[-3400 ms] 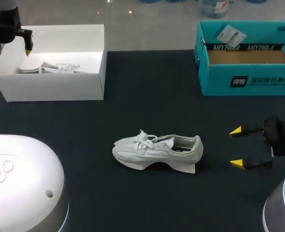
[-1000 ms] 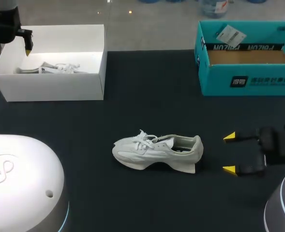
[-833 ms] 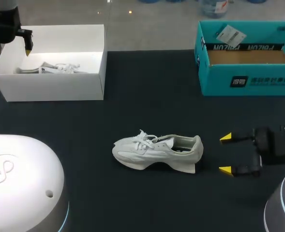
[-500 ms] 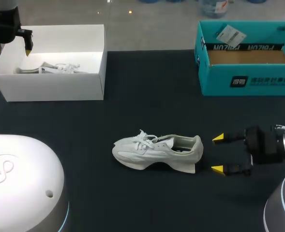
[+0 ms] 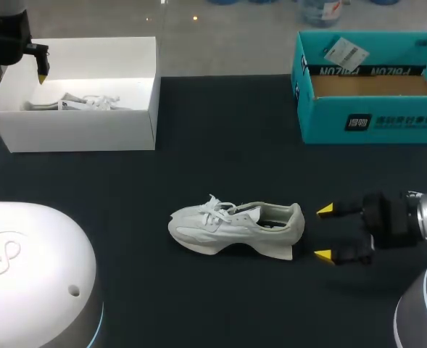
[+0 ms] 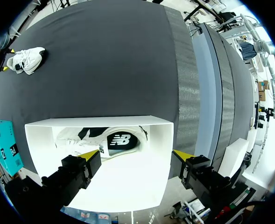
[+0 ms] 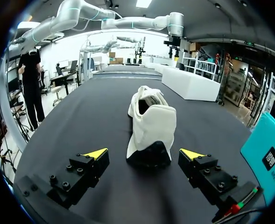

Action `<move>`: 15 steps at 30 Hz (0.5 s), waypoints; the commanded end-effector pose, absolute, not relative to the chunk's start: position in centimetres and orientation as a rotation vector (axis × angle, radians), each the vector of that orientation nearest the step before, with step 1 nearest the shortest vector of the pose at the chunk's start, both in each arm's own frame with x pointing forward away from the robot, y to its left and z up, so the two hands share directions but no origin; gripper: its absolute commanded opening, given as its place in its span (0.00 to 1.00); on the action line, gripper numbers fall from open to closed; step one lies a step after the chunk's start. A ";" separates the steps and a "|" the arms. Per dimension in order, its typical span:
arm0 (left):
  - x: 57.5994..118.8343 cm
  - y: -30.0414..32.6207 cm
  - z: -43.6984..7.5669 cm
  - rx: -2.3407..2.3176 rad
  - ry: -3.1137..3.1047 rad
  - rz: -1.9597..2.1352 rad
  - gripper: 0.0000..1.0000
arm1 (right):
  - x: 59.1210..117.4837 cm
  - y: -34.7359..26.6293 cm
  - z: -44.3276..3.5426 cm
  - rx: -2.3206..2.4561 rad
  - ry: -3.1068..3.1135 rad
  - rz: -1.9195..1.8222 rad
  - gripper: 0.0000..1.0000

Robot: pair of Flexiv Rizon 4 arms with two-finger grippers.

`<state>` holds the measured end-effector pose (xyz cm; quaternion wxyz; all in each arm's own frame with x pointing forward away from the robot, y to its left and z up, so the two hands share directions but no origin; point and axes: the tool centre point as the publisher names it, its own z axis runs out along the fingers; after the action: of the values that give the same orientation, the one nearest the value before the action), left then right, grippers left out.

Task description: Take the shoe out of the shoebox, open the shoe tongue, remove and reinsert the insole, then place the shoe into the shoebox

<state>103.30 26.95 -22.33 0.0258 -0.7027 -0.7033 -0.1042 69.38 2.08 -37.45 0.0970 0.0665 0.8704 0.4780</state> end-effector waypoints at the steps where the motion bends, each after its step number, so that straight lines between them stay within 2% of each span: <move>1: 103.3 27.0 -22.3 -2.173 -2.172 -0.322 1.00 | 69.6 1.7 -37.9 0.191 2.578 1.418 1.00; 15: 103.3 27.0 -22.3 -2.173 -2.172 -0.322 1.00 | 70.6 2.7 -39.6 0.157 2.557 1.466 1.00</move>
<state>103.31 26.94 -22.33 0.0258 -0.7028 -0.7033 -0.1042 70.13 2.11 -38.94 0.0951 0.0534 0.8625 0.4942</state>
